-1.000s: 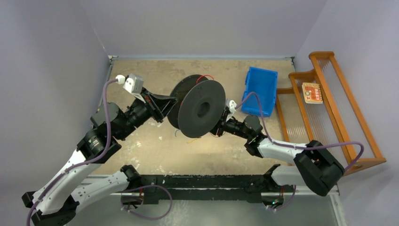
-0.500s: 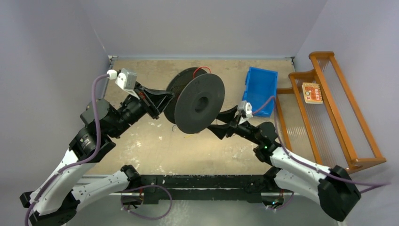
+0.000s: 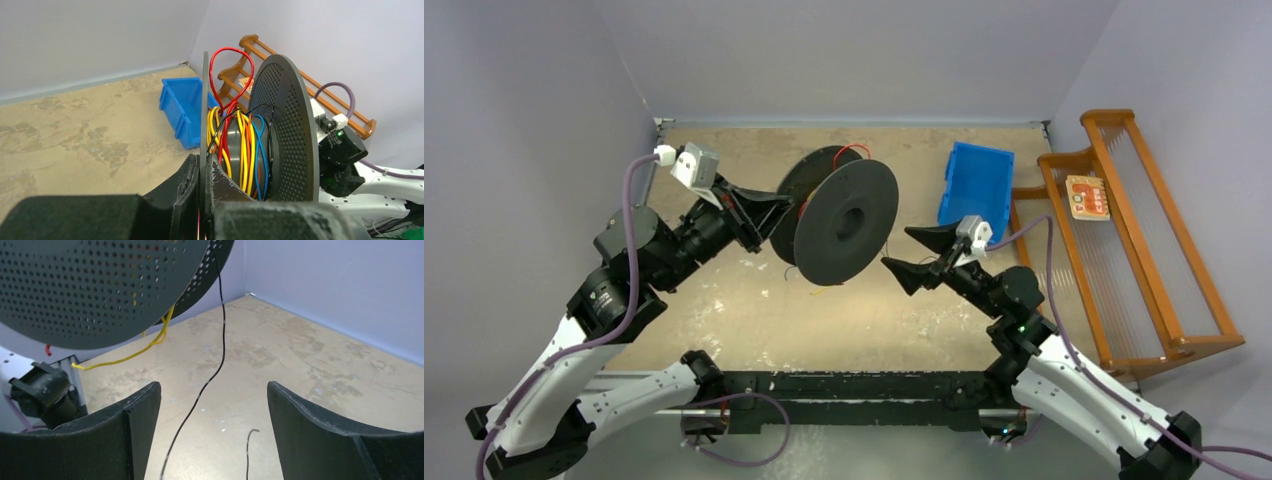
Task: Wrap the cables
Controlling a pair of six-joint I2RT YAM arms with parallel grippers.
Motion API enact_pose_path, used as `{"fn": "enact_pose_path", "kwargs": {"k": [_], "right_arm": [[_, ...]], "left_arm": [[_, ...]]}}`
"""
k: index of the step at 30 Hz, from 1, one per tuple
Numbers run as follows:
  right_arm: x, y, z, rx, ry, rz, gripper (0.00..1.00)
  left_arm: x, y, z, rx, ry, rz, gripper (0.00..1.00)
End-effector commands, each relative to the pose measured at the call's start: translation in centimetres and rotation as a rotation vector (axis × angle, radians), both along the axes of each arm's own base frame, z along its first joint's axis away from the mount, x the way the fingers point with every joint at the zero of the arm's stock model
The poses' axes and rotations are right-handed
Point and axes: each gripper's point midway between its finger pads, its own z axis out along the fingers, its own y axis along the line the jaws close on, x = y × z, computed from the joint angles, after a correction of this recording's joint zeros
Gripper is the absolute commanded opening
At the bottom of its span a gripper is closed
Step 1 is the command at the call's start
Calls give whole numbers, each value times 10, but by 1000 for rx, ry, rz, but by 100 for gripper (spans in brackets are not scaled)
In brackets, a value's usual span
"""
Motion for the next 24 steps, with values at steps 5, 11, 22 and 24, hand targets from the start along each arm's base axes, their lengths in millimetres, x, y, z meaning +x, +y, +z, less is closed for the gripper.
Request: {"fn": "enact_pose_path", "kwargs": {"k": [5,11,22,24], "right_arm": [[15,-22,30,-8,-33,-148,83],[35,-46,26,-24,24,-322,84],[52,-107,-11,75,254,-675,86],[53,-108,-28,95,327,-691,86]], "left_arm": [[-12,11,57,-125,-123,-6,0],[-11,18,59,-119,-119,25,0],[1,40,60,-135,-96,162,0],[4,45,61,-143,-91,192,0]]}}
